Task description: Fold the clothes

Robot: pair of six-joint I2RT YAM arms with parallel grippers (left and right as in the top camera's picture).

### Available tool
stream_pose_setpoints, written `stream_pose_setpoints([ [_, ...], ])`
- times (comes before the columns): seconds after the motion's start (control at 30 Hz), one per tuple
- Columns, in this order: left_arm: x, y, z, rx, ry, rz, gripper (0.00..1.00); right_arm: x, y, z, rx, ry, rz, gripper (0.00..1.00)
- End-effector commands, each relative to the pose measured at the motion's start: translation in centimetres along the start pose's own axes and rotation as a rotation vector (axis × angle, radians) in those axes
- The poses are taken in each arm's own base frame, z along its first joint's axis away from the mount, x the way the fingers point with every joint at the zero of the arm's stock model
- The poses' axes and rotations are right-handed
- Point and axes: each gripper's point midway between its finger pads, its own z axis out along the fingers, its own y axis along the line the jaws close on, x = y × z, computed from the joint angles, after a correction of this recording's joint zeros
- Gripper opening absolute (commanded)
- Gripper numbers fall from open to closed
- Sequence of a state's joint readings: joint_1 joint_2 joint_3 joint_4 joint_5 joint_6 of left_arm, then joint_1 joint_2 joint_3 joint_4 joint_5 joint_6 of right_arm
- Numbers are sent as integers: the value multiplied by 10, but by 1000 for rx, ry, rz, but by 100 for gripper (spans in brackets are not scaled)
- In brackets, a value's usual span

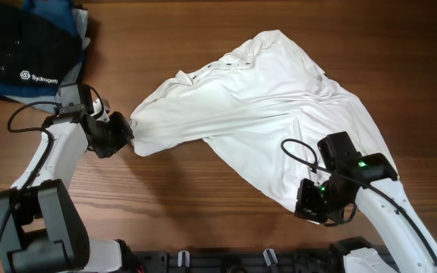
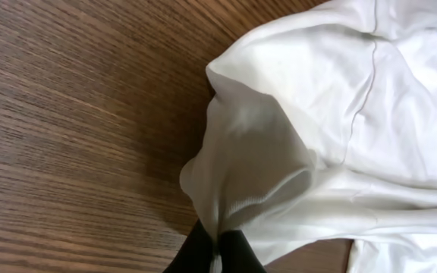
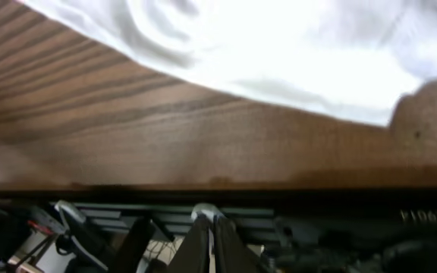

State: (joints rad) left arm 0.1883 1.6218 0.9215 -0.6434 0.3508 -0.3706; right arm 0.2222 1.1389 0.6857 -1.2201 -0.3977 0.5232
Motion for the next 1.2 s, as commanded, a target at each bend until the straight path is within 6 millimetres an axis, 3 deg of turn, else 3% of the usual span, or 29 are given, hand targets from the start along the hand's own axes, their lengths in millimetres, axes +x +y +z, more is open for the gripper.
stream_pose_setpoints([
  [0.0, -5, -10, -8, 36, -21, 37, 4, -4, -7, 21, 27, 50, 15, 4],
  [0.27, -5, -11, -8, 39, -19, 36, 4, -33, -8, 54, 50, 67, 49, 4],
  [0.4, -3, -10, -8, 36, -13, 34, 4, -32, -11, 63, 67, 112, 78, 7],
  [0.43, -3, -10, -8, 36, -13, 34, 4, -31, -12, 65, 70, 124, 84, 18],
  [0.47, -3, -10, -8, 36, -13, 34, 4, -30, -13, 66, 74, 130, 87, 38],
  [0.5, -4, -10, -8, 37, -15, 35, 4, -30, -13, 66, 75, 134, 88, 73],
  [0.53, -4, -10, -8, 37, -16, 35, 4, -29, -13, 66, 74, 136, 89, 87],
  [0.63, -4, -10, -8, 38, -16, 39, 4, -30, -12, 66, 68, 134, 87, 90],
  [0.67, -4, -10, -8, 37, -17, 39, 4, -30, -11, 67, 67, 133, 87, 100],
  [1.17, -4, -10, -8, 37, -17, 39, 4, -38, -14, 64, 64, 108, 68, 100],
])
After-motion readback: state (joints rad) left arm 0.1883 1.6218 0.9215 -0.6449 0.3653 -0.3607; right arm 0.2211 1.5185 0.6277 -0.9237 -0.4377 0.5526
